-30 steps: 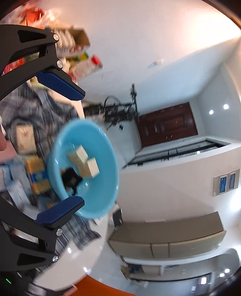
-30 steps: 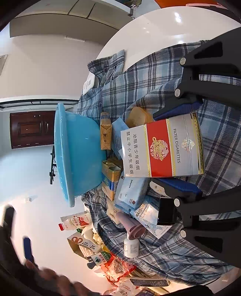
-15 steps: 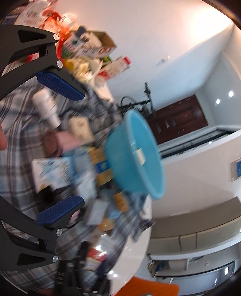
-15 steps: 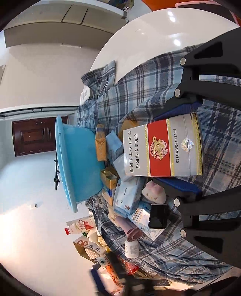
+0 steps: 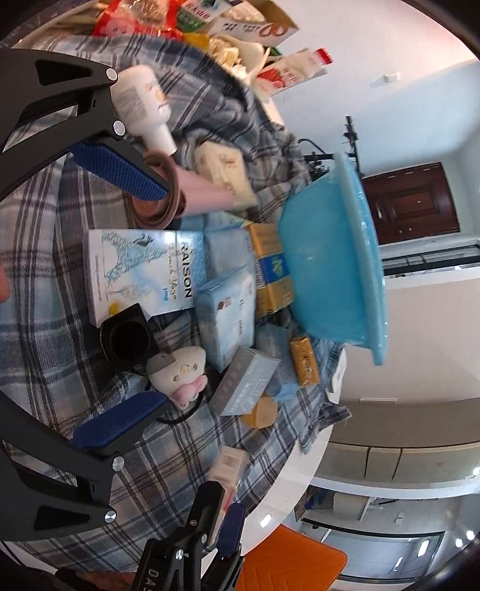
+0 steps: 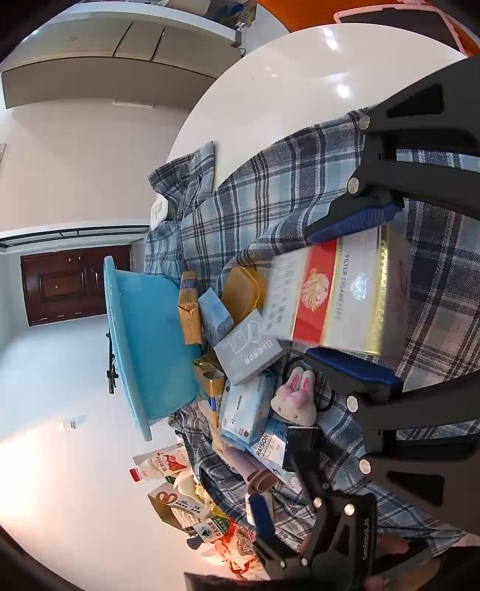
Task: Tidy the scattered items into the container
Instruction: 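Grasp the black phone-like box with the left gripper while the right lifts the cigarette pack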
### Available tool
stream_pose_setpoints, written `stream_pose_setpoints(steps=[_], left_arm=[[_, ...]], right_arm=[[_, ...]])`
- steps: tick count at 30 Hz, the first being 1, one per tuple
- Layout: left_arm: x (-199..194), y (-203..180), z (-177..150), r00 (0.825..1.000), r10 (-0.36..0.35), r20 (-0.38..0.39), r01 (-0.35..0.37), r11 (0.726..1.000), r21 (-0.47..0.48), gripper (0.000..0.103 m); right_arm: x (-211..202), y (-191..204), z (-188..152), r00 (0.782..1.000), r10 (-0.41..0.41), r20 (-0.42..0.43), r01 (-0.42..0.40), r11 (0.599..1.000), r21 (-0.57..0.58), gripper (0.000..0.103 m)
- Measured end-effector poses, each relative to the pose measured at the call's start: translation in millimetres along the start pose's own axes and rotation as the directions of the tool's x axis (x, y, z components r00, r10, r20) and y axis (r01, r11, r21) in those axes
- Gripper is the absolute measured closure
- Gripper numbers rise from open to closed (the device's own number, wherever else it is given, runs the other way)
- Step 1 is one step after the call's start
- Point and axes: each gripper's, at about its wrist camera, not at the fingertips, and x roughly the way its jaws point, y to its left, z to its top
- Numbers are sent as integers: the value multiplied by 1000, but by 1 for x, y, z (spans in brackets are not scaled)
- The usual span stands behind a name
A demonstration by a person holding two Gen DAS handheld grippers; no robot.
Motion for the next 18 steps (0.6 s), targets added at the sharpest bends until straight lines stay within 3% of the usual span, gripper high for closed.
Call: stream_pose_setpoints(steps=[6,10,15,16,18], left_arm=[[6,-8,-4,1000,-14,-23,15,1000,27,1],[13,-9,-6,998,-26,-54,28,999,27,25],[14,-10,-7,998,-15,-60,18,999,35,26],[14,-11,-7,998,-12,-60,15,999,38,26],[14,-11,-7,998,-12,-59,14,999,40,32]], right_arm=[[1,0,-1,1000,3,-5,-3,1000,1,41],[3,2,-2,1000,-2,-17,2,1000,-2,41],[10,9,-5,998,-17,-67,16,1000,-25,40],[12,12,-5,997,-23,-77,21,999,-30,38],[18,15,-6,994,-26,-109,21,999,-40,21]])
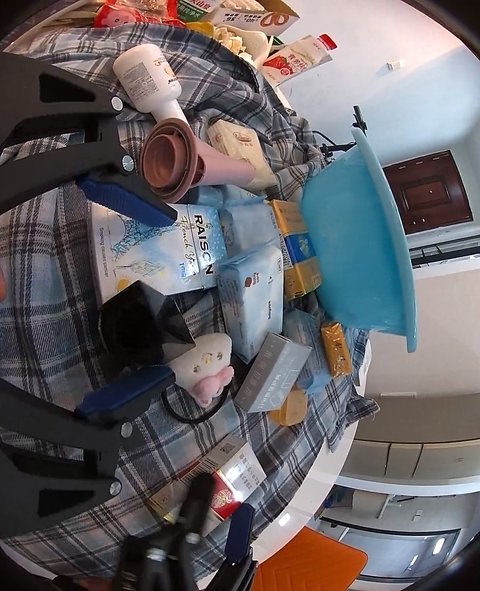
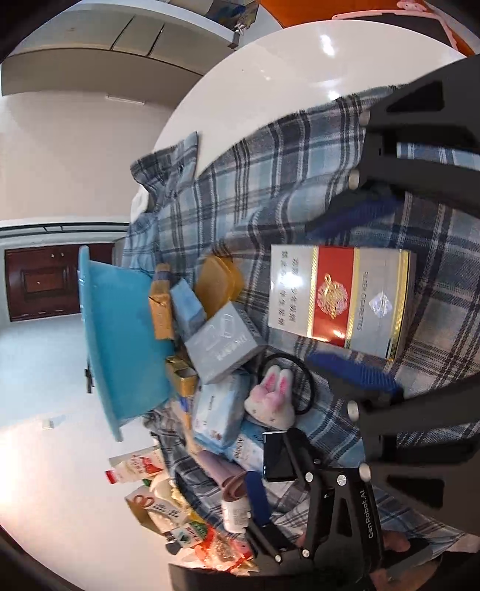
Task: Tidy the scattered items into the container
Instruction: 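Grasp the black phone-like box with the left gripper while the right lifts the cigarette pack, then carry the cigarette pack and black box over the basin with both grippers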
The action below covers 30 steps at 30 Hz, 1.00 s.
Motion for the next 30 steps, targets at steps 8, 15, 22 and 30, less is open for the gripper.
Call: stream_pose_setpoints(steps=[8,15,22,30], left_arm=[[-4,-6,1,999,-19,25,19,999,27,60],[-7,-4,2,998,-50,34,50,999,12,68],[-8,4,3,995,-92,36,93,995,-44,68],[-21,17,7,995,-73,66,79,993,-91,69]], right_arm=[[18,-1,-2,996,-23,-84,24,1000,10,18],[14,3,-3,997,-45,-67,44,999,-20,43],[-1,-2,0,999,-46,-10,46,999,4,44],[-13,-6,1,999,-44,23,44,999,21,44]])
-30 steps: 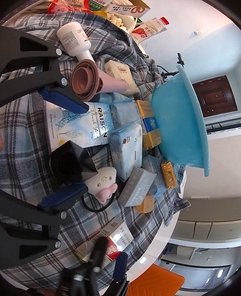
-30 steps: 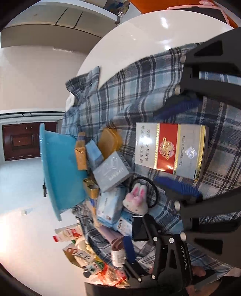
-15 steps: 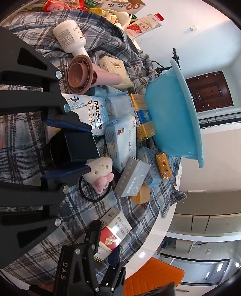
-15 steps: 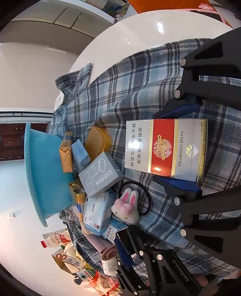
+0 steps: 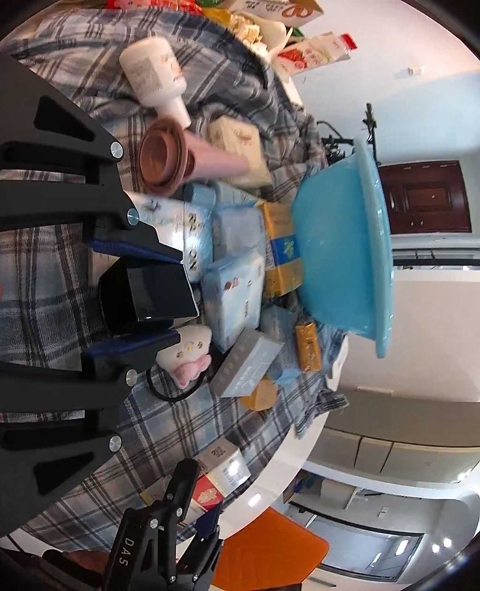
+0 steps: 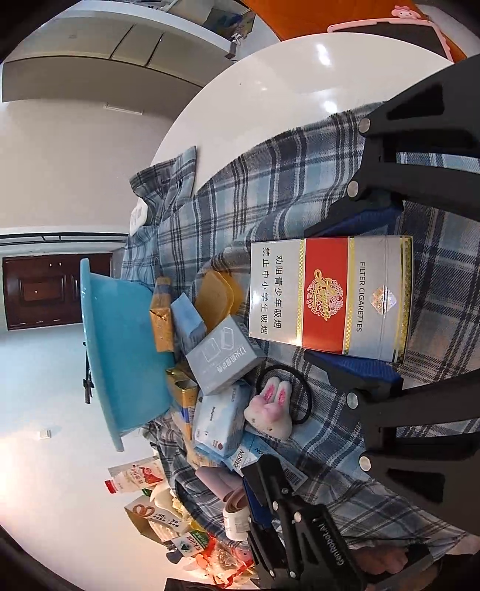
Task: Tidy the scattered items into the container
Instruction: 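Carry the cigarette pack and black box over the basin with both grippers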
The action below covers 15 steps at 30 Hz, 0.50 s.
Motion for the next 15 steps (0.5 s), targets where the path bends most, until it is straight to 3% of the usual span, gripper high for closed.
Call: stream_pose_setpoints(steps=[9,15], left_arm=[[-22,8,15,991,109,74,-109,994,-12,69],[-39,22,30,984,135,117,-130,990,-54,69]], right_arm=[[-13,12,18,998,28,52,-26,999,-29,44],[-23,33,41,994,46,99,-38,996,-82,44]])
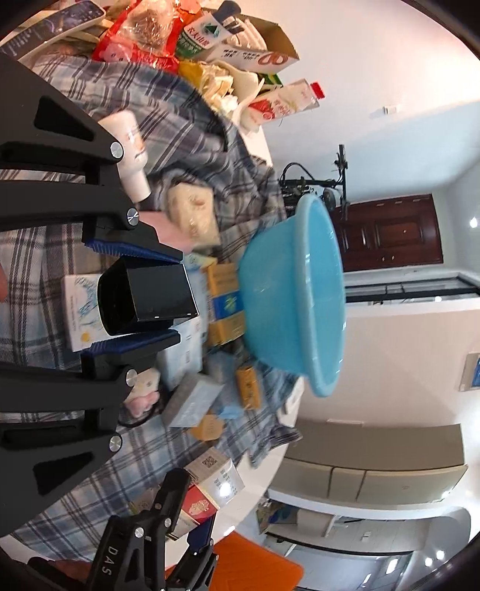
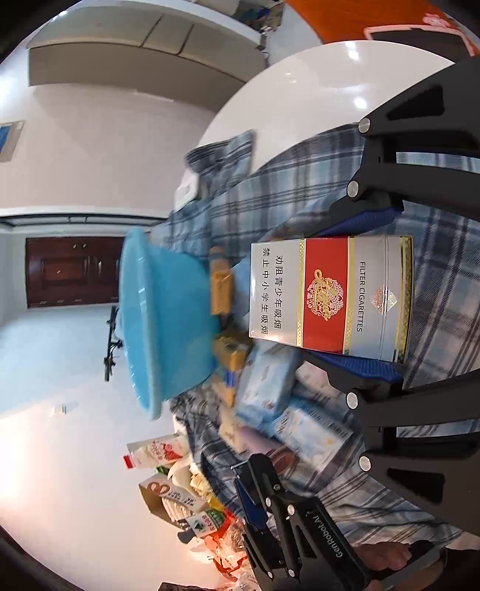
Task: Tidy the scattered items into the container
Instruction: 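Carry the cigarette pack and black box over the basin with both grippers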
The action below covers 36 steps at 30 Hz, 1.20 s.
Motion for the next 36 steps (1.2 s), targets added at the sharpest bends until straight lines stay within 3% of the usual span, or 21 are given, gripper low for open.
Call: stream_pose_setpoints(steps=[12,22,27,36], left_arm=[[-28,26,45,994,55,90,-51,998,-45,69],[-33,52,100,986,81,148,-70,994,-81,68],[-24,57,131,981,81,178,-66,994,-86,68],[29,59,174,984,58,171,-39,993,-114,68]], right_arm=[[-19,41,78,992,49,116,-38,995,-96,44],[-22,52,148,980,71,186,-49,992,-118,44],[-9,50,175,978,64,199,-41,992,-117,44],[42,33,211,979,77,186,-65,995,-73,44]])
